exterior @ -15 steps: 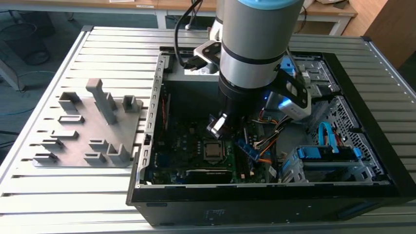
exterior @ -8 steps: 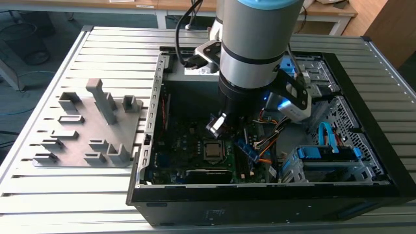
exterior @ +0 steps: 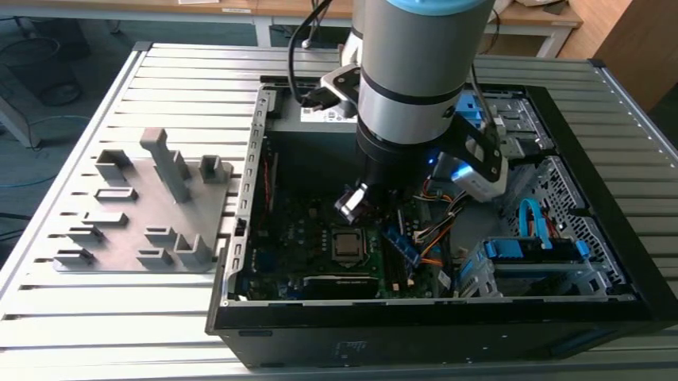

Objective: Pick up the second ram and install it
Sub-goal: 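Insert the second ram into the second slot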

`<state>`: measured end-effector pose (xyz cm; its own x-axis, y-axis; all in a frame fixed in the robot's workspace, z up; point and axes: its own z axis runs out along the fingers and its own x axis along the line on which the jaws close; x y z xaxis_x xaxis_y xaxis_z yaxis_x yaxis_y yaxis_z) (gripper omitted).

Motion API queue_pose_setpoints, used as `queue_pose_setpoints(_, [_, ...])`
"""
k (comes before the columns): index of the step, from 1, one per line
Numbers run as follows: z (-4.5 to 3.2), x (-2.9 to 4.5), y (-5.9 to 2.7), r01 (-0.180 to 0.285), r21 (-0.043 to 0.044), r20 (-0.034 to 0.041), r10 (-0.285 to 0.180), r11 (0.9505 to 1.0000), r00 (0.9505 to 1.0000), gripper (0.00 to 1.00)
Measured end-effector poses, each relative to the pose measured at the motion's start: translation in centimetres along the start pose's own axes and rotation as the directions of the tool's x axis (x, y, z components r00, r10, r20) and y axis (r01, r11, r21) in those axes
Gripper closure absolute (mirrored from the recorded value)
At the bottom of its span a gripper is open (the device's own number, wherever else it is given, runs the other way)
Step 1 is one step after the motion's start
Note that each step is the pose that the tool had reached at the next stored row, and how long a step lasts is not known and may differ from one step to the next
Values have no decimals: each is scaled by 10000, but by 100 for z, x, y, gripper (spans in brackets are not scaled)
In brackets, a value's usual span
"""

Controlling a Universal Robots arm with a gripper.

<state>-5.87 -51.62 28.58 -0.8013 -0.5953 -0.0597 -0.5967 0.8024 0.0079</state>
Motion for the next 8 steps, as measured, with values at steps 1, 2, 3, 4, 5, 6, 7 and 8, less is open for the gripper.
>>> queue_pose_setpoints(1, [0, 0, 0, -54, 3, 1, 54, 10000, 10000, 86])
queue_pose_setpoints(2, [0, 0, 0, -108, 6, 1, 108, 9999, 9999, 86])
queue_pose_setpoints(3, [0, 0, 0, -161, 9, 2, 161, 9999, 9999, 86])
queue_pose_setpoints(4, [0, 0, 0, -216, 13, 2, 216, 9998, 9998, 86])
queue_pose_setpoints(5, [0, 0, 0, -270, 16, 2, 270, 9996, 9996, 86])
queue_pose_setpoints(6, [0, 0, 0, -326, 20, 3, 326, 9995, 9995, 86])
queue_pose_setpoints(7, [1, 0, 0, -380, 23, 4, 380, 9993, 9993, 86])
queue_pose_setpoints(8, [1, 0, 0, -433, 26, 4, 433, 9991, 9991, 86])
